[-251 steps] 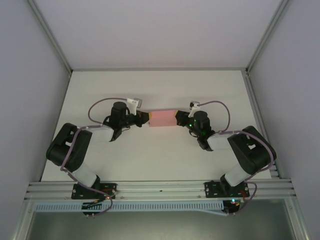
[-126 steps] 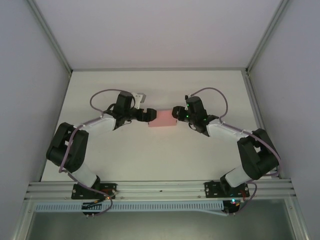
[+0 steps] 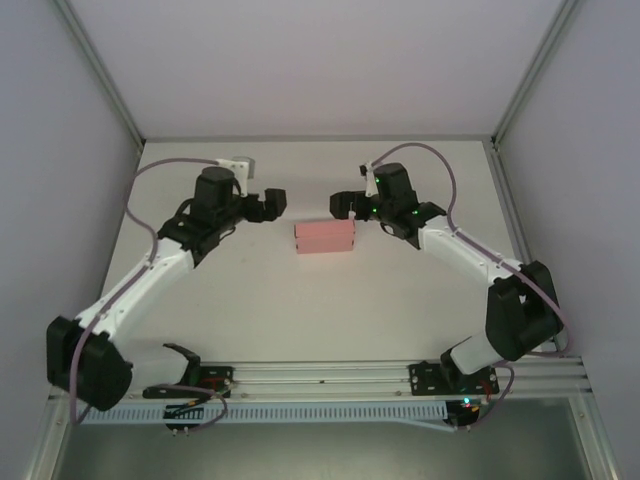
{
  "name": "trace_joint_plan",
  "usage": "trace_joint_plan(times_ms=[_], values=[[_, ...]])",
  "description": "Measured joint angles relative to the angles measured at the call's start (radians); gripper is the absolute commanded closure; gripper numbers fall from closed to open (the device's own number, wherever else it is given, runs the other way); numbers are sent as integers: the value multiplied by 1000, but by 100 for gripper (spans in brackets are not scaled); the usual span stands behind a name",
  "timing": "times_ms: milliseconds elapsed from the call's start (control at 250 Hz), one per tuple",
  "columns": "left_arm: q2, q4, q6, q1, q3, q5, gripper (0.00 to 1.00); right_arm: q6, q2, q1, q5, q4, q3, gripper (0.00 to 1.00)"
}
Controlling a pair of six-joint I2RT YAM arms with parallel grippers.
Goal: Assemble paper box
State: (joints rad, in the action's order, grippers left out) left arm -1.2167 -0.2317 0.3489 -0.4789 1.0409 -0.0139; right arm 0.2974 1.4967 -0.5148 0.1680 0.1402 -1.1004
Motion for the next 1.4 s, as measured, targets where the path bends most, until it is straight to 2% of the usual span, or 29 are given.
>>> trace_joint_plan(times_ms=[148,208,280,395,531,671,847,942,1030,1082,1102,1134,1158,1398], values=[[84,-45,11,8,-30,-106,0,-256,16,0,182,59,-89,0],[98,-58,13,8,-58,-127,0,-416,51,-3,263,133,-167,0],[100,-78,15,8,-84,-143,0,-592,109,-15,304,222,-263,0],[99,-100,14,9,-113,-153,0,-841,220,-49,309,371,-397,0],[96,-106,14,9,-121,-156,0,-1064,368,-84,303,542,-537,0],[97,-107,14,9,-128,-161,0,-1203,515,-101,280,699,-688,0],[109,-107,14,9,-139,-164,0,-1299,669,-100,253,870,-859,1],[115,-111,14,10,-143,-165,0,-1324,718,-101,237,944,-901,7],[117,-113,14,12,-143,-169,0,-1330,735,-101,220,987,-906,15],[117,-114,14,12,-143,-170,0,-1323,737,-101,203,1003,-906,28],[117,-114,14,13,-143,-170,0,-1327,737,-101,195,1004,-906,37],[117,-115,14,13,-143,-170,0,-1324,737,-104,181,1006,-906,56],[117,-115,14,13,-143,-170,0,-1315,737,-106,169,1005,-906,64],[117,-122,14,13,-143,-171,0,-1277,695,-134,58,946,-870,67]])
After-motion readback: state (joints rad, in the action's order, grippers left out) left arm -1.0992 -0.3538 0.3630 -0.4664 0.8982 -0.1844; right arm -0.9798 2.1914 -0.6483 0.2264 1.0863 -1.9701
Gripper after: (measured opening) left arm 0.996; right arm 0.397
